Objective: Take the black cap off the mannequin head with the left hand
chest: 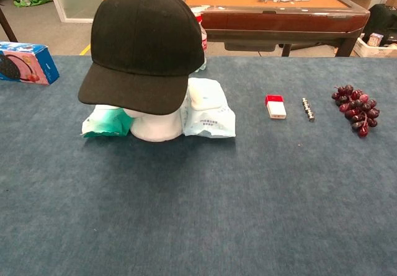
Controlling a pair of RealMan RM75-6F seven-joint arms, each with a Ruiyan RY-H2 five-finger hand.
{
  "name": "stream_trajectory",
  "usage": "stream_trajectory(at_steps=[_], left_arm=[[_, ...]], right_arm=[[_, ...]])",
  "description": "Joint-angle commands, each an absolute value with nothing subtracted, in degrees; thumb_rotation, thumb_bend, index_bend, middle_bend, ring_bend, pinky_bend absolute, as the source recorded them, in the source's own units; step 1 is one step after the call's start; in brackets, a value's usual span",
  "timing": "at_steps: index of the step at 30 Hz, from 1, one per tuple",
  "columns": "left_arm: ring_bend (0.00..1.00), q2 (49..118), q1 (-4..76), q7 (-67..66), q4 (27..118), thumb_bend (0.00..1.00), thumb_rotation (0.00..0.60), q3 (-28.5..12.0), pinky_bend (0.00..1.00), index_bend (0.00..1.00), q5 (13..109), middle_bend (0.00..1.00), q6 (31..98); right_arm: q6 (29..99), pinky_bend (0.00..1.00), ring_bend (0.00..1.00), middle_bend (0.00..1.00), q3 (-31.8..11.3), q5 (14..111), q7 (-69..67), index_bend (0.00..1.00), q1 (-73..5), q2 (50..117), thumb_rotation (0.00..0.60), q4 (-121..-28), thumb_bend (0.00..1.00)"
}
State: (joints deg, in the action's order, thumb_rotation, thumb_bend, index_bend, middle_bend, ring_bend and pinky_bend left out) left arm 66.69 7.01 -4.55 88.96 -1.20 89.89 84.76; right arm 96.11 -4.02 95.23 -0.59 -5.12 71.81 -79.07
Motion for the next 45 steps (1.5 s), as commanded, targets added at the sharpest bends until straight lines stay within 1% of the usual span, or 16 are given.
stream_trajectory(at_steps=[1,9,14,17,18,20,23,24,27,32,36,40,45], left_arm=[[0.31,66.75,7.12,-4.51,89.09,0.28,0.6,-0.92,0.57,0.2,90.25,0.31,84.72],[0.31,66.8,6.98,-4.09,89.1,0.28,0.6,-0.95,0.57,0.22,90.68,0.31,85.56],[0.31,67.23,7.74,-2.45,88.68,0.28,0.6,0.15,0.57,0.24,95.25,0.28,86.77],[0.31,66.9,8.92,-2.2,89.08,0.24,0.6,0.82,0.57,0.27,99.04,0.28,87.16],[0.31,66.77,9.35,-2.44,89.39,0.21,0.6,0.92,0.57,0.28,100.18,0.28,87.27],[0.34,66.78,10.46,-3.03,90.14,0.16,0.6,0.88,0.57,0.32,102.58,0.32,87.44],[0.39,67.42,12.28,-4.16,91.23,0.12,0.6,0.28,0.57,0.39,104.96,0.42,87.07],[0.41,67.86,12.92,-4.55,91.34,0.11,0.6,0.0,0.57,0.41,105.73,0.46,86.96],[0.43,69.7,15.29,-5.34,91.05,0.09,0.6,-0.77,0.57,0.44,108.53,0.51,86.41],[0.45,73.02,18.82,-6.72,90.41,0.07,0.6,-2.27,0.57,0.44,111.01,0.54,85.14],[0.47,74.62,21.44,-9.02,90.89,0.05,0.6,-2.74,0.57,0.45,111.16,0.56,81.56],[0.47,76.09,24.09,-11.14,92.05,0.04,0.6,-3.74,0.57,0.46,109.89,0.57,77.68],[0.48,78.35,26.63,-11.91,92.25,0.04,0.6,-6.23,0.57,0.46,106.9,0.58,75.51]], right_arm=[[96.65,0.48,0.46,0.52,-4.05,95.17,-0.56,0.6,-4.71,71.65,0.6,-79.36,0.29],[95.5,0.48,0.46,0.52,-4.66,93.97,-0.67,0.6,-5.09,71.18,0.6,-79.97,0.29],[95.54,0.48,0.46,0.52,-4.6,93.86,-0.36,0.6,-4.9,71.19,0.6,-80.08,0.29],[96.02,0.48,0.46,0.52,-4.81,93.95,-0.46,0.59,-4.81,71.03,0.6,-80.44,0.29],[96.17,0.48,0.46,0.52,-4.88,93.92,-0.57,0.6,-4.76,71.02,0.6,-80.42,0.29],[96.3,0.48,0.46,0.52,-4.98,93.77,-0.79,0.6,-4.66,70.84,0.6,-80.47,0.29],[96.54,0.48,0.46,0.52,-5.29,93.48,-1.34,0.6,-4.58,70.54,0.6,-80.54,0.29],[96.63,0.48,0.46,0.52,-5.39,93.37,-1.52,0.6,-4.54,70.48,0.6,-80.55,0.29],[96.85,0.48,0.46,0.52,-5.6,93.05,-2.0,0.6,-4.37,70.25,0.6,-80.56,0.29],[97.18,0.48,0.46,0.52,-5.84,92.72,-2.61,0.6,-4.12,69.98,0.6,-80.59,0.29],[97.1,0.48,0.46,0.52,-6.01,92.36,-3.0,0.6,-4.03,69.8,0.6,-80.57,0.29],[96.91,0.48,0.46,0.52,-6.08,92.06,-3.2,0.6,-3.96,69.58,0.6,-80.74,0.29],[96.64,0.48,0.46,0.52,-6.17,91.69,-3.34,0.6,-3.88,69.32,0.6,-80.98,0.29]])
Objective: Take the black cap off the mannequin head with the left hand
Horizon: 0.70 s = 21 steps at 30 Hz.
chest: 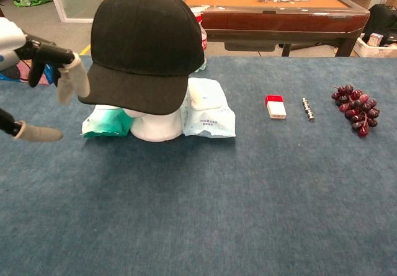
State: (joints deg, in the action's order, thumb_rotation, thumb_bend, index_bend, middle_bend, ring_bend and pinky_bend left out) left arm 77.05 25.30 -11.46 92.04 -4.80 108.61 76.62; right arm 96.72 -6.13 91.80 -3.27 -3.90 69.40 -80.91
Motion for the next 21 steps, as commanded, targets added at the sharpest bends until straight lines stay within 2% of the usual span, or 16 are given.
stream_trajectory(at_steps=[1,12,21], left_arm=[[0.48,78.7,27.02,-11.99,92.3,0.04,0.6,-6.68,0.57,0.46,106.4,0.58,75.35],[0.48,80.39,30.16,-14.38,94.17,0.04,0.6,-7.71,0.57,0.46,102.78,0.58,72.27],[0.48,82.9,31.78,-14.85,92.61,0.04,0.6,-8.14,0.57,0.46,102.06,0.58,73.05]], right_arm=[[96.58,0.48,0.46,0.52,-6.2,91.59,-3.38,0.6,-3.87,69.27,0.6,-81.01,0.29],[96.34,0.48,0.46,0.52,-6.29,91.35,-3.33,0.6,-3.77,69.09,0.6,-81.25,0.29],[96.7,0.48,0.46,0.52,-6.45,91.26,-4.02,0.6,-3.52,68.81,0.6,-81.29,0.29]])
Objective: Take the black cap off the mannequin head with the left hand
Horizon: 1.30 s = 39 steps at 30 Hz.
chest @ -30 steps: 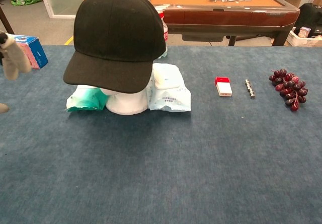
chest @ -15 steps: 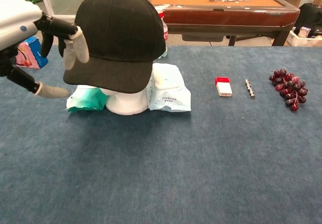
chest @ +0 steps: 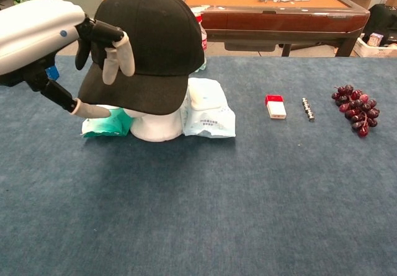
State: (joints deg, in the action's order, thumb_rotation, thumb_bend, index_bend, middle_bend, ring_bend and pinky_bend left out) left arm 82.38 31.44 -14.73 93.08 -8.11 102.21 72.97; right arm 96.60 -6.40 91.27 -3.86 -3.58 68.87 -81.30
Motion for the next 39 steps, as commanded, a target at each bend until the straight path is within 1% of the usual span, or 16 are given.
stream_trajectory(at_steps=[1,18,24,30,35,39], left_arm=[[0.48,83.24,31.95,-15.11,92.3,0.04,0.6,-8.19,0.57,0.46,102.07,0.58,73.14],[0.49,87.36,34.98,-16.45,88.26,0.04,0.6,-8.12,0.58,0.46,101.69,0.6,73.49],[0.5,90.79,35.75,-12.92,83.57,0.04,0.6,-8.69,0.58,0.4,104.36,0.62,78.84],[0.54,93.85,36.28,-9.07,77.25,0.04,0.6,-9.1,0.61,0.37,107.61,0.66,85.69],[0.55,94.61,36.59,-7.62,74.78,0.04,0.6,-8.83,0.62,0.37,108.35,0.68,87.63],[0.56,94.91,36.85,-8.64,73.3,0.04,0.6,-8.67,0.62,0.4,109.11,0.68,88.86]], right_arm=[[96.74,0.48,0.46,0.52,-6.48,91.22,-4.11,0.6,-3.49,68.8,0.6,-81.26,0.29],[96.27,0.48,0.46,0.52,-6.65,90.89,-4.3,0.6,-3.54,68.69,0.6,-81.23,0.29],[96.43,0.48,0.46,0.52,-6.67,90.96,-4.54,0.6,-3.45,68.62,0.6,-81.22,0.29],[96.43,0.48,0.46,0.52,-6.62,91.06,-4.57,0.6,-3.43,68.61,0.6,-81.19,0.29],[96.33,0.48,0.46,0.52,-6.58,91.12,-4.41,0.6,-3.47,68.65,0.6,-81.2,0.29],[96.34,0.48,0.46,0.52,-6.56,91.17,-4.36,0.6,-3.46,68.68,0.6,-81.18,0.29]])
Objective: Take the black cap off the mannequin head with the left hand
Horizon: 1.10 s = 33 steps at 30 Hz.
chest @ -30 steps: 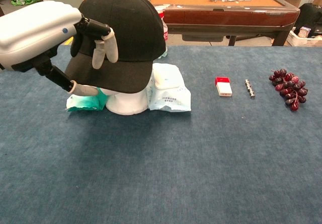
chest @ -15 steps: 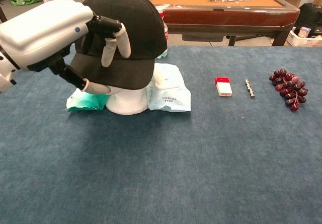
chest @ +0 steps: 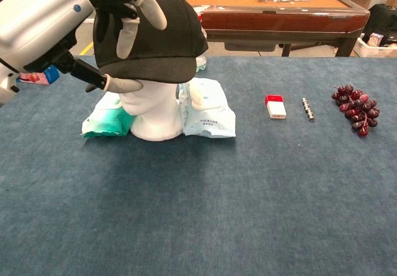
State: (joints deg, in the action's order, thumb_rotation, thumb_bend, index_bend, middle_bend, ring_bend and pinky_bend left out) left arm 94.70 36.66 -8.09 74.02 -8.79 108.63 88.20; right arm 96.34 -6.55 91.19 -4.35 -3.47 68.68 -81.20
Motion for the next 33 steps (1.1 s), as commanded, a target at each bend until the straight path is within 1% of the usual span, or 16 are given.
stream_trajectory(at_steps=[1,10,17,22,25,33], left_arm=[[0.56,95.02,36.94,-8.91,72.9,0.04,0.6,-8.59,0.63,0.4,109.35,0.69,89.21],[0.57,95.68,37.51,-10.21,70.76,0.04,0.6,-8.04,0.63,0.42,109.96,0.7,90.6],[0.58,95.94,37.67,-11.26,69.5,0.15,0.6,-7.61,0.64,0.43,110.15,0.71,91.48],[0.59,96.1,37.5,-13.5,69.25,0.26,0.6,-7.53,0.66,0.44,110.25,0.72,92.22],[0.6,96.15,37.32,-14.65,69.48,0.3,0.6,-7.53,0.66,0.45,110.06,0.73,92.41],[0.61,95.73,37.01,-17.56,70.42,0.37,0.6,-7.25,0.67,0.46,109.34,0.74,91.7]], right_arm=[[96.34,0.48,0.46,0.52,-6.56,91.17,-4.36,0.6,-3.46,68.68,0.6,-81.19,0.29],[96.51,0.48,0.46,0.52,-6.56,91.25,-4.54,0.6,-3.38,68.62,0.6,-81.17,0.29],[96.42,0.48,0.46,0.52,-6.55,91.25,-4.51,0.6,-3.4,68.63,0.6,-81.17,0.29],[96.41,0.48,0.46,0.52,-6.57,91.23,-4.44,0.6,-3.4,68.66,0.6,-81.18,0.29],[96.36,0.48,0.46,0.52,-6.54,91.26,-4.39,0.6,-3.42,68.67,0.6,-81.17,0.29],[96.51,0.48,0.46,0.52,-6.56,91.29,-4.48,0.6,-3.34,68.64,0.6,-81.19,0.29]])
